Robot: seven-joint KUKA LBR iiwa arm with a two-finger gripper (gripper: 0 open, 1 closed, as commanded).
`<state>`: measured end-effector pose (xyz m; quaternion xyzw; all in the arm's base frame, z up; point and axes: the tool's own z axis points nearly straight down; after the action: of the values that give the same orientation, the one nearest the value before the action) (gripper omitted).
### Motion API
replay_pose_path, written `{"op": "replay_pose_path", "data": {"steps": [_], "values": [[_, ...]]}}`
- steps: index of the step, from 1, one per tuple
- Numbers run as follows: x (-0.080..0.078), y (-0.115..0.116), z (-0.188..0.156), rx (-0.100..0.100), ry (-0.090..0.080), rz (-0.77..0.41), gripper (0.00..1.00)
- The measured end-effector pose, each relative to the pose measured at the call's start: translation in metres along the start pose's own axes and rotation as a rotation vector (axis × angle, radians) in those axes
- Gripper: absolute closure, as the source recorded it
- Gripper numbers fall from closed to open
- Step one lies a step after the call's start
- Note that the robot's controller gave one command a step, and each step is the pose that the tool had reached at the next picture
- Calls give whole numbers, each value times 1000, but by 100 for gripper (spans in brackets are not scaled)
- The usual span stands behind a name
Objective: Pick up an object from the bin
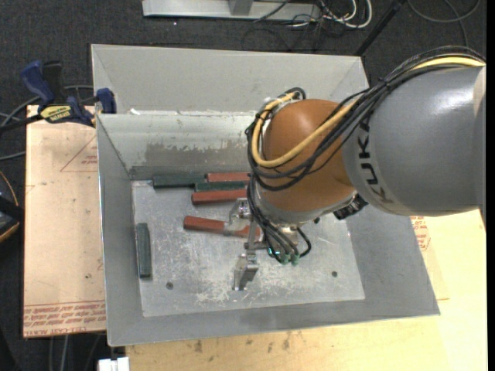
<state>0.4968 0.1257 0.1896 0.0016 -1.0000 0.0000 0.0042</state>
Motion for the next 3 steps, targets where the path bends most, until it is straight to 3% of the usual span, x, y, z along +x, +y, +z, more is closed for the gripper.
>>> {"op": "replay_pose_path", "data": {"steps": [1,2,3], "values": [[-2,-1,-4,-1,-8,3,0],[-95,5,105,-9,-42,44,100],[-90,8,106,-10,-21,40,0]]}}
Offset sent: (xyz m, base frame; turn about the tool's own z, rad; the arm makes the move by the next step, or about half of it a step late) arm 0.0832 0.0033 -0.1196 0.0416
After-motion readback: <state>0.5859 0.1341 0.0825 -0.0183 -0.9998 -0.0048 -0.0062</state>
